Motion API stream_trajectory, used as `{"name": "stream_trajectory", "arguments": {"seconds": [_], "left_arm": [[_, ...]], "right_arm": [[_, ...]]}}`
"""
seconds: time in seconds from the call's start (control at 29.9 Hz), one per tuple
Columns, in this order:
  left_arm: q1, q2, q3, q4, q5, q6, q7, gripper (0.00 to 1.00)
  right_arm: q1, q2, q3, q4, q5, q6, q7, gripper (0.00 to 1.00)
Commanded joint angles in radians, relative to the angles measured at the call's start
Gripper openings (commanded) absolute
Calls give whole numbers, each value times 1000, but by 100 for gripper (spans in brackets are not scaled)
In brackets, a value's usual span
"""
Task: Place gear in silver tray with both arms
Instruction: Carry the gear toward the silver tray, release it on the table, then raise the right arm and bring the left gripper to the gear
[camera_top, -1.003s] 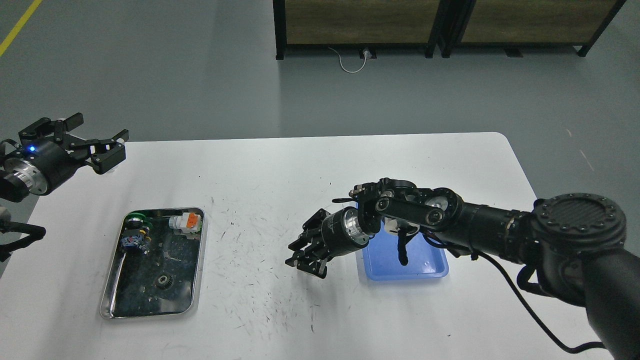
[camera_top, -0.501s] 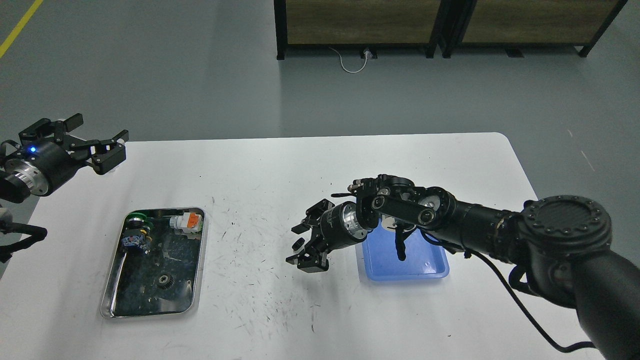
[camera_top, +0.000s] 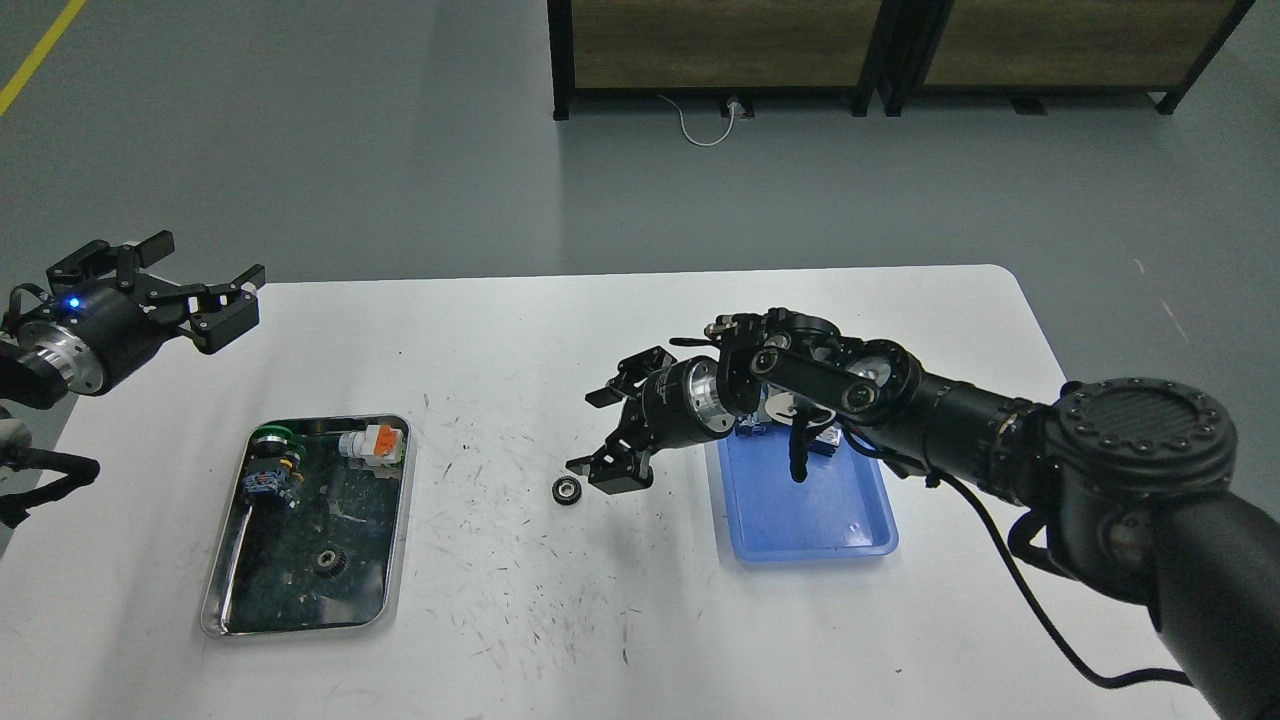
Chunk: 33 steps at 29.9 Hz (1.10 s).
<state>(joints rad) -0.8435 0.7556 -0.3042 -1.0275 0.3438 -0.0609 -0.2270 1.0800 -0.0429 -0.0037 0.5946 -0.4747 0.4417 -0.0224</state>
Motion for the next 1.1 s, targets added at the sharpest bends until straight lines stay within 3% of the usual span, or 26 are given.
{"name": "stream_trajectory", "arguments": {"seconds": [0.0,0.4,0.67,1.07], "left_arm": [[1,-41,4,1,7,3,-5,97],[44,-275,56,3,148,55,-6,97],[153,-389,71,-17,259,95,-12,97],[185,-542,134,39,307,147,-12,97]], "right_arm": [[24,-83,53,-7,4,-3,-1,85],[80,-311,186,-50,19,-35,-5,86],[86,-330,215,-85,28,-43,-8,86],[84,-324,206,-99,27,-44,-10,86]]}}
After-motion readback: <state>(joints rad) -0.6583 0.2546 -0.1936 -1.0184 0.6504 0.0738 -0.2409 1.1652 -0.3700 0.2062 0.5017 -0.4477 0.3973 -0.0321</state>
